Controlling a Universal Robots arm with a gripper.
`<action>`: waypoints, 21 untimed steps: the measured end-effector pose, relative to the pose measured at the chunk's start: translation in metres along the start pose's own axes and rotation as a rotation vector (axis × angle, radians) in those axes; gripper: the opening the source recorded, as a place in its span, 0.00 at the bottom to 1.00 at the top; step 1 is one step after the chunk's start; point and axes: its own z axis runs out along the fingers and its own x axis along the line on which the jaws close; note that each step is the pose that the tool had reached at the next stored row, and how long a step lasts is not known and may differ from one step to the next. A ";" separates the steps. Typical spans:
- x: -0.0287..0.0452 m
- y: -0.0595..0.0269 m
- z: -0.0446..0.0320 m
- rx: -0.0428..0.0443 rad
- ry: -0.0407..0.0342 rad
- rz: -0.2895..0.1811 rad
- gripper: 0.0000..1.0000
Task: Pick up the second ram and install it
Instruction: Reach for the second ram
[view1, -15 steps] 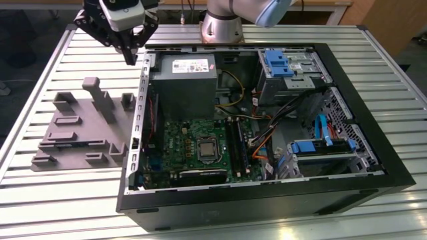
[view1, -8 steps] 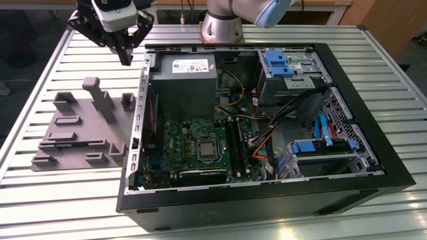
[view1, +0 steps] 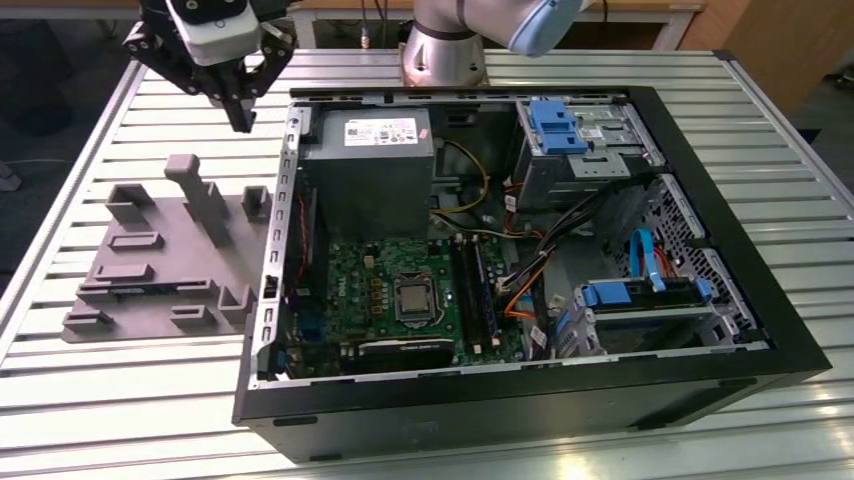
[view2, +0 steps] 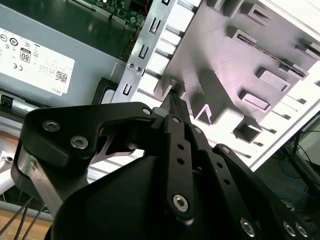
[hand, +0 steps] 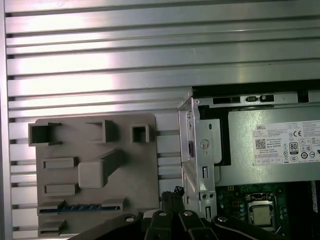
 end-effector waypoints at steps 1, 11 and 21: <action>0.0009 -0.0001 0.0001 0.0000 0.0002 0.000 0.13; 0.0090 -0.0008 0.0015 0.0001 0.0024 0.000 0.13; 0.0168 -0.0014 0.0028 0.0003 0.0044 0.000 0.13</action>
